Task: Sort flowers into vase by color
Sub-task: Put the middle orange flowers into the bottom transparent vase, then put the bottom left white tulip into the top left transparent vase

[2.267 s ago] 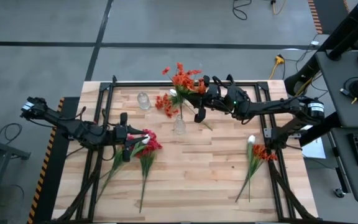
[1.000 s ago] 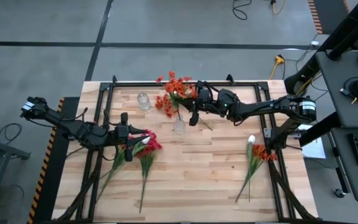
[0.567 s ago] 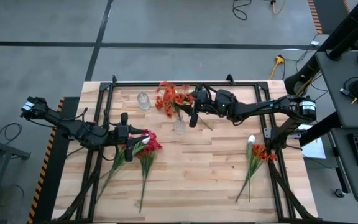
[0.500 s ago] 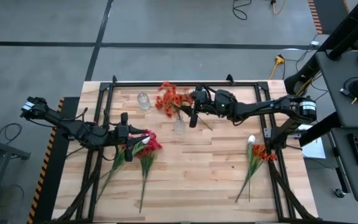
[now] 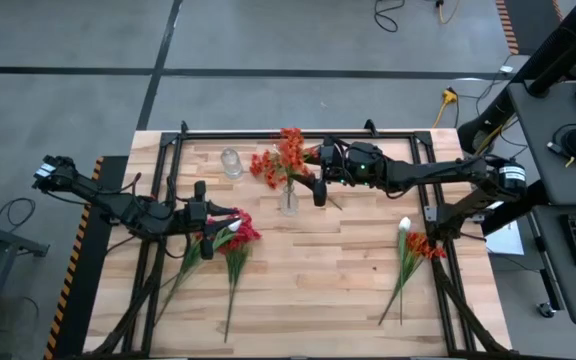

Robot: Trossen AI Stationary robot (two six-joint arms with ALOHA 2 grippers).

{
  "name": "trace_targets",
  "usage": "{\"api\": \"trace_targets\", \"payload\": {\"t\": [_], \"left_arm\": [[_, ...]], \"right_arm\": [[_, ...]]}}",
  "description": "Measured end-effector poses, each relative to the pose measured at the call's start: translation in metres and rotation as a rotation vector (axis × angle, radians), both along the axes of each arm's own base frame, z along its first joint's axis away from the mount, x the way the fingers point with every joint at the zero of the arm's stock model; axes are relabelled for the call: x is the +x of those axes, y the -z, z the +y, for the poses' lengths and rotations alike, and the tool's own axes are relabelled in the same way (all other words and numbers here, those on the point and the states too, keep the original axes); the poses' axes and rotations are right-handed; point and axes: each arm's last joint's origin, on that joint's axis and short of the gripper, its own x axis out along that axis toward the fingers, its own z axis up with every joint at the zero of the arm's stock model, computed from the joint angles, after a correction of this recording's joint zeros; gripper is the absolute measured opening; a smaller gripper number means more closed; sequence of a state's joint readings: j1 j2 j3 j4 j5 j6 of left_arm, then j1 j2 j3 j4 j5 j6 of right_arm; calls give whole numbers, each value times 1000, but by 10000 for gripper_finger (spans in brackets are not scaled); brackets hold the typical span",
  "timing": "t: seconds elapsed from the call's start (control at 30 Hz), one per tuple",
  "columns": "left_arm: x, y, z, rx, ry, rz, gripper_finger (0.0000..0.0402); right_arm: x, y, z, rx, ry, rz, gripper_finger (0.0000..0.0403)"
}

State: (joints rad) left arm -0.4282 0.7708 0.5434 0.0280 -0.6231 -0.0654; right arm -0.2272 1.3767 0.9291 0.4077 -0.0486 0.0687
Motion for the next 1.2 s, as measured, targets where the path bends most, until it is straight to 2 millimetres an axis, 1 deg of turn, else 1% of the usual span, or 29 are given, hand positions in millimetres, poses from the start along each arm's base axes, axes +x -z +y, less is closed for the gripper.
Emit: {"api": "trace_targets", "payload": {"t": [0.23, 0.47, 0.63, 0.83, 1.0, 1.07, 1.2], "left_arm": [[0, 0, 2, 12, -67, -5, 59], [0, 0, 2, 10, -69, -5, 59], [0, 0, 2, 6, -74, -6, 59], [-1, 0, 2, -13, -78, -9, 59], [-1, 1, 2, -26, -81, -8, 59], [-1, 1, 2, -30, -81, -9, 59], [-1, 3, 2, -54, -88, 1, 59]], "right_arm": [[-14, -11, 3, 33, 3, 32, 274], [-30, -24, 7, 55, 6, 42, 274], [-36, -35, 9, 83, 9, 63, 276], [-35, -54, 11, 92, 1, 94, 275], [-34, -76, 12, 88, 0, 96, 275], [-36, -86, 11, 83, 22, 108, 273], [-42, -102, 10, 51, 114, 189, 268]]}}
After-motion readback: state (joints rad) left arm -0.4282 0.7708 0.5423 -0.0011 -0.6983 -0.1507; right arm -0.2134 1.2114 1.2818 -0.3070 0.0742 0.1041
